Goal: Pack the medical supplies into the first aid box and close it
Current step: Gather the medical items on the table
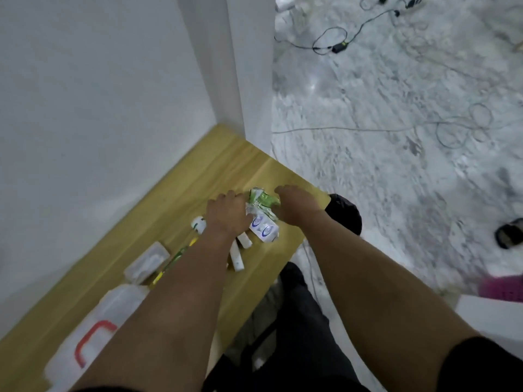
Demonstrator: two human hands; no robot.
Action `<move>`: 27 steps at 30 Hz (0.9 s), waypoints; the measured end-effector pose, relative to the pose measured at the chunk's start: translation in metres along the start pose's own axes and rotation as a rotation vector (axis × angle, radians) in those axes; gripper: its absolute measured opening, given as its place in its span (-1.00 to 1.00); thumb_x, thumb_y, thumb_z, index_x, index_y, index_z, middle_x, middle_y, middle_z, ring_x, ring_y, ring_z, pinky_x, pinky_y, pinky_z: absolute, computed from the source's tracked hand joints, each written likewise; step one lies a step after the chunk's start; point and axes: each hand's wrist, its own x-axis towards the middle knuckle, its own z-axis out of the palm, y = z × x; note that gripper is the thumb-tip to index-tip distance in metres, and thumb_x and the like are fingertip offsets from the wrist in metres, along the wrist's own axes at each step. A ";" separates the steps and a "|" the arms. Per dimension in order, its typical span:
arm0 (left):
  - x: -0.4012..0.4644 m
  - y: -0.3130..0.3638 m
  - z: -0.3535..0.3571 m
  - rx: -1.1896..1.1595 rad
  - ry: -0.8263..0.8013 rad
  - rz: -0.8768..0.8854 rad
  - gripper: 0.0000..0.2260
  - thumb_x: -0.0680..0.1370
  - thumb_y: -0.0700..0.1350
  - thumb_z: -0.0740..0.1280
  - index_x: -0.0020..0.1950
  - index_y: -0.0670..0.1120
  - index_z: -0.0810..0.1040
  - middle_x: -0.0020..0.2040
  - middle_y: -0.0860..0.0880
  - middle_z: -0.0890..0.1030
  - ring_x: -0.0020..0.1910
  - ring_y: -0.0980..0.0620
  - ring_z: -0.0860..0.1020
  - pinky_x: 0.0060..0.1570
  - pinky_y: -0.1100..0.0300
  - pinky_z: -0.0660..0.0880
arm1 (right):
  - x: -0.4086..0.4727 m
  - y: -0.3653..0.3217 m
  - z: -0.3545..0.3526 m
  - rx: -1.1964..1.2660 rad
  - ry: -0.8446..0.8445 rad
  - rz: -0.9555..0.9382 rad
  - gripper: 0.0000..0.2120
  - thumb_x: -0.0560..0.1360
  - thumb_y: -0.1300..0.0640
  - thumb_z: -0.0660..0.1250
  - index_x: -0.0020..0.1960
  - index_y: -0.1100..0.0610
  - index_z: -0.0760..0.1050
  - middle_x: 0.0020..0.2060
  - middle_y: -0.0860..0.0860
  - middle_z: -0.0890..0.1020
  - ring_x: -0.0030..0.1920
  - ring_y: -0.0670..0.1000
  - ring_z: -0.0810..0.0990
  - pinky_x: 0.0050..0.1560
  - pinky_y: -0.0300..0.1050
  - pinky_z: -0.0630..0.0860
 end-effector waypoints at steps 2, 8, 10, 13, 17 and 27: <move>0.011 0.001 0.015 0.053 -0.011 -0.018 -0.55 0.58 0.17 0.32 0.42 0.02 0.49 0.30 -0.07 0.55 0.28 -0.15 0.54 0.21 -0.06 0.39 | 0.007 0.003 0.021 0.006 -0.015 0.011 -0.50 0.60 -0.12 0.31 0.44 0.10 0.39 0.32 0.11 0.52 0.32 0.18 0.51 0.13 0.07 0.52; 0.037 0.002 0.040 0.094 -0.084 -0.032 -0.55 0.55 0.01 0.38 0.44 0.04 0.46 0.23 -0.07 0.60 0.22 -0.18 0.57 0.19 -0.10 0.39 | 0.023 0.004 0.049 0.065 -0.005 0.087 -0.38 0.58 -0.06 0.39 0.52 0.14 0.25 0.41 0.17 0.40 0.37 0.22 0.41 0.13 0.16 0.55; 0.042 0.002 0.043 0.088 -0.099 -0.029 -0.55 0.54 -0.04 0.41 0.43 0.07 0.45 0.24 -0.08 0.61 0.22 -0.19 0.57 0.20 -0.10 0.39 | 0.027 0.008 0.049 0.130 0.006 0.125 -0.41 0.56 -0.02 0.42 0.49 0.12 0.28 0.35 0.14 0.45 0.35 0.21 0.43 0.10 0.13 0.54; 0.048 0.006 0.044 0.026 -0.096 -0.026 -0.58 0.54 -0.16 0.40 0.37 0.11 0.46 0.14 -0.08 0.64 0.15 -0.20 0.59 0.20 -0.09 0.41 | 0.033 0.019 0.044 0.219 0.017 0.178 -0.47 0.52 0.00 0.45 0.41 0.11 0.37 0.28 0.13 0.51 0.31 0.21 0.48 0.08 0.09 0.53; 0.059 0.014 0.042 -0.150 -0.057 -0.003 -0.73 0.56 -0.27 0.28 0.22 -0.08 0.61 0.12 -0.14 0.63 0.06 -0.21 0.62 -0.05 0.02 0.48 | 0.034 0.036 0.039 0.333 0.048 0.252 -0.70 0.50 0.10 0.43 0.19 0.16 0.56 0.18 0.15 0.54 0.20 0.20 0.53 0.00 0.01 0.50; 0.102 0.122 -0.010 -0.385 0.008 0.211 -0.86 0.56 -0.23 0.29 -0.05 -0.16 0.66 -0.12 -0.11 0.66 -0.14 -0.14 0.61 -0.25 0.05 0.49 | -0.016 0.136 0.001 0.762 0.336 0.599 -0.76 0.48 0.18 0.38 -0.34 0.04 0.46 -0.47 -0.02 0.51 -0.43 0.03 0.52 -0.47 -0.11 0.33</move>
